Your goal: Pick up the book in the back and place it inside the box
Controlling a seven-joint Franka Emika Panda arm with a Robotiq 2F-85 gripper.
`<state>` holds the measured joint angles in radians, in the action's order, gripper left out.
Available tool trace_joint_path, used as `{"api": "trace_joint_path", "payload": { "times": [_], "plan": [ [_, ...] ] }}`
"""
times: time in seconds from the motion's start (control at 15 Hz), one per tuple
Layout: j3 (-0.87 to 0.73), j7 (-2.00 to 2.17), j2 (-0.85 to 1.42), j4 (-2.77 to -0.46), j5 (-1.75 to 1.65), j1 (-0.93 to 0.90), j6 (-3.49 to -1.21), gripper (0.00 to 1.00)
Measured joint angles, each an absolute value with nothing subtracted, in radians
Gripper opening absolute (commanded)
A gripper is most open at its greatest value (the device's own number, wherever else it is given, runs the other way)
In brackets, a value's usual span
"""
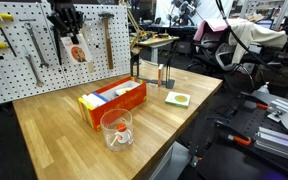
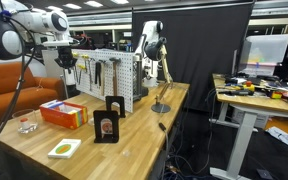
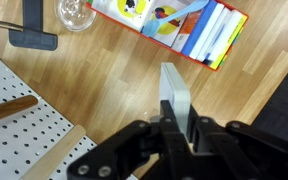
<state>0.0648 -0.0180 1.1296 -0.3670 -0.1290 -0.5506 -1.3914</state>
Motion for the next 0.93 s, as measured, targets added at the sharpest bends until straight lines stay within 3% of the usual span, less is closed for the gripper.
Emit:
{"api": "trace_joint_path", "payload": {
  "times": [0.13,0.2,0.8,0.87,0.93],
  "plan": [
    [0.065,0.048,1.122,-0.366,-0.117,-0.556,-1.366,0.04],
    [0.065,0.078,1.116,-0.366,-0.111,-0.559,-1.359,0.14],
    [0.065,0.125,1.103,-0.366,-0.104,-0.563,-1.358,0.14],
    [0.065,0.126,1.103,-0.366,-0.104,-0.563,-1.358,0.04],
    [0.065,0.126,1.103,-0.366,-0.104,-0.563,-1.358,0.04]
  ]
}}
